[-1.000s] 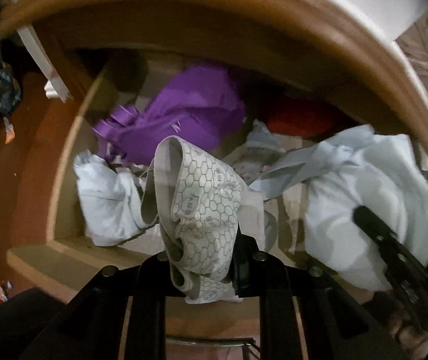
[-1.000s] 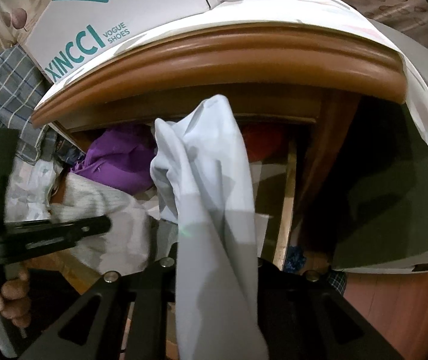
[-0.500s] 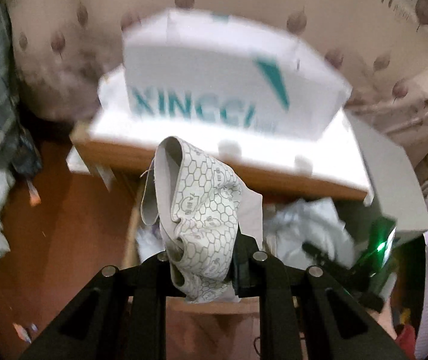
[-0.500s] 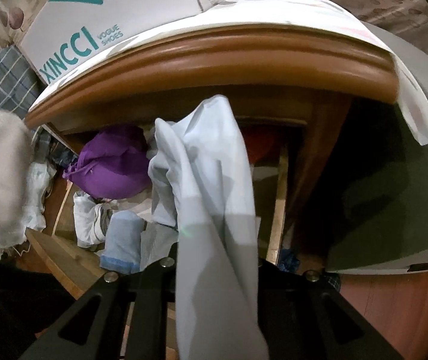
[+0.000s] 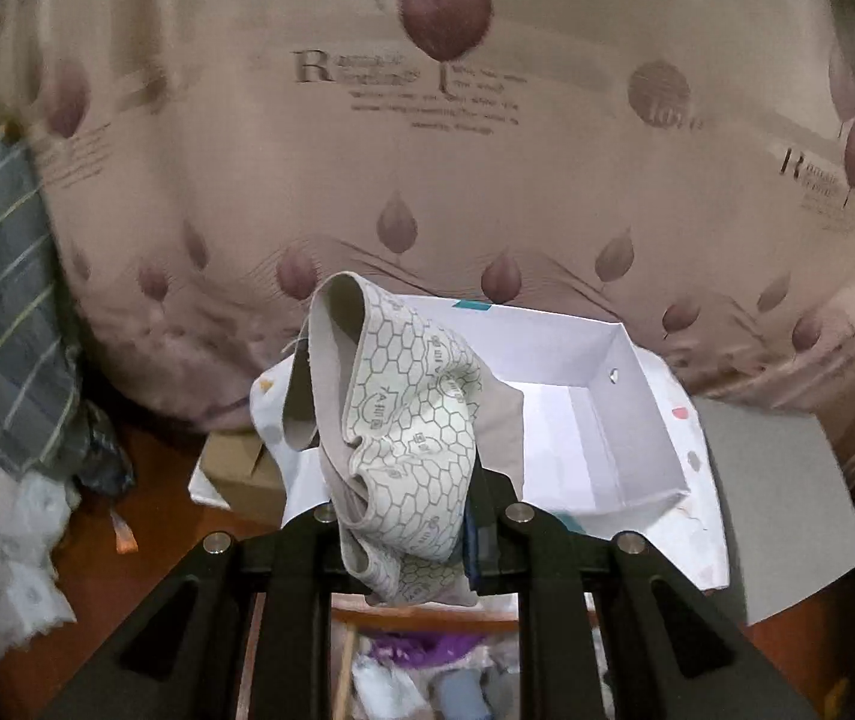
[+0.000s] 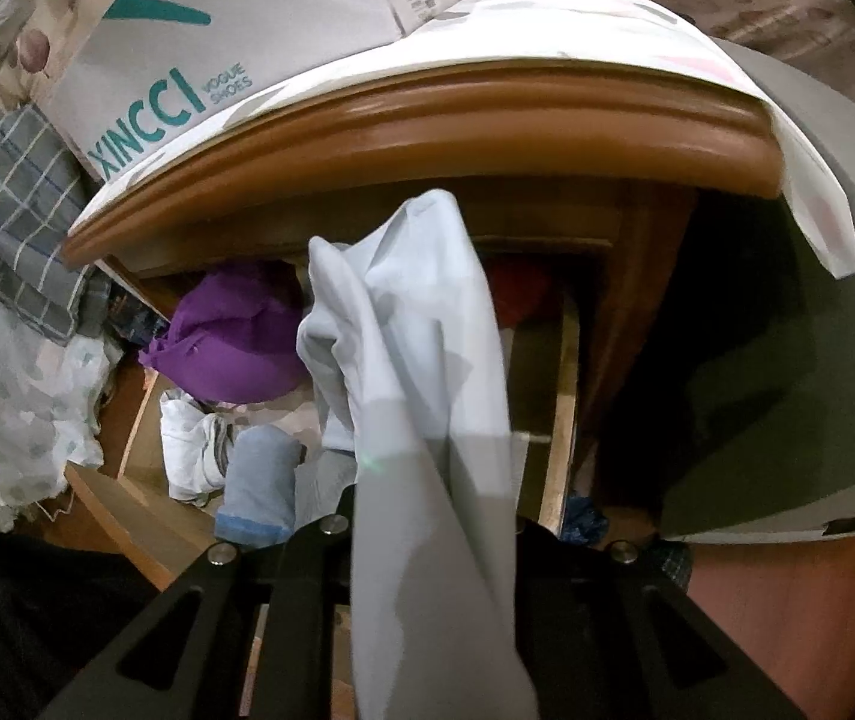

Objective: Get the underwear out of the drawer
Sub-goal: 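Lower the patterned underwear into the white box and open the left gripper while the right holds the grey cloth, then carry the grey cloth into the white box and open the right gripper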

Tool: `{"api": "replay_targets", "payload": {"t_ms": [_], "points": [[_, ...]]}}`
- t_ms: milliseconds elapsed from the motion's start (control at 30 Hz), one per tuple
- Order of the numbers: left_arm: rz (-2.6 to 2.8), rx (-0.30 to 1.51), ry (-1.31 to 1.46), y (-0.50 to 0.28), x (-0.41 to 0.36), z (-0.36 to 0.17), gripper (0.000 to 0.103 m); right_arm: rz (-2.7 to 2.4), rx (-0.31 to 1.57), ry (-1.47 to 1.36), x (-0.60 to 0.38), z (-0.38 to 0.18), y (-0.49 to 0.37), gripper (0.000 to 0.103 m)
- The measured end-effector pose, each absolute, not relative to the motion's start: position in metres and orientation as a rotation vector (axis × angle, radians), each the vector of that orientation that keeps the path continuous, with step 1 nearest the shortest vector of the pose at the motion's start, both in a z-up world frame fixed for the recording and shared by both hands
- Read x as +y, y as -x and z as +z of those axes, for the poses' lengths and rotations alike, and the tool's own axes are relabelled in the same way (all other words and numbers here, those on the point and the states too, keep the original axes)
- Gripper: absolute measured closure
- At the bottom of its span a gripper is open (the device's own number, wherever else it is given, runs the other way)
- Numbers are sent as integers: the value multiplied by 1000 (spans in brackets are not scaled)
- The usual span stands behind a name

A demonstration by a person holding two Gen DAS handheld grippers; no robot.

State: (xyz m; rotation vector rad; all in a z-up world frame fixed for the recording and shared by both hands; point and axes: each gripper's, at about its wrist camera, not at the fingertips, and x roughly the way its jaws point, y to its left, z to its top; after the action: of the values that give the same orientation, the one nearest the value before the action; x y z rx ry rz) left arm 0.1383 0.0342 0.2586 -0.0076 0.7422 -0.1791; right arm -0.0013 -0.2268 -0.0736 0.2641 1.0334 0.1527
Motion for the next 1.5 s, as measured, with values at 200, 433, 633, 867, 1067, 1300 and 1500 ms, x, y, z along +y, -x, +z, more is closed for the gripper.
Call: {"api": "replay_targets", "payload": {"t_ms": [200, 433, 633, 867, 1067, 1300, 1500], "points": [[-168, 840, 0, -210, 21, 231, 86, 137, 997, -268, -231, -67, 9, 88], [-175, 955, -73, -257, 11, 186, 86, 154, 997, -278, -232, -66, 6, 88], [-165, 1033, -100, -267, 14, 149, 86, 168, 1007, -279, -231, -68, 3, 88], [-158, 1073, -118, -265, 13, 126, 85, 183, 1014, -267, -226, -69, 1, 88], [-143, 1077, -120, -266, 10, 122, 78, 180, 1018, -265, -228, -70, 1, 88], [-150, 1026, -117, -261, 4, 130, 59, 180, 1020, -262, -227, -71, 0, 88], [-110, 934, -142, -251, 6, 150, 39, 177, 1019, -260, -226, -71, 0, 88]]}}
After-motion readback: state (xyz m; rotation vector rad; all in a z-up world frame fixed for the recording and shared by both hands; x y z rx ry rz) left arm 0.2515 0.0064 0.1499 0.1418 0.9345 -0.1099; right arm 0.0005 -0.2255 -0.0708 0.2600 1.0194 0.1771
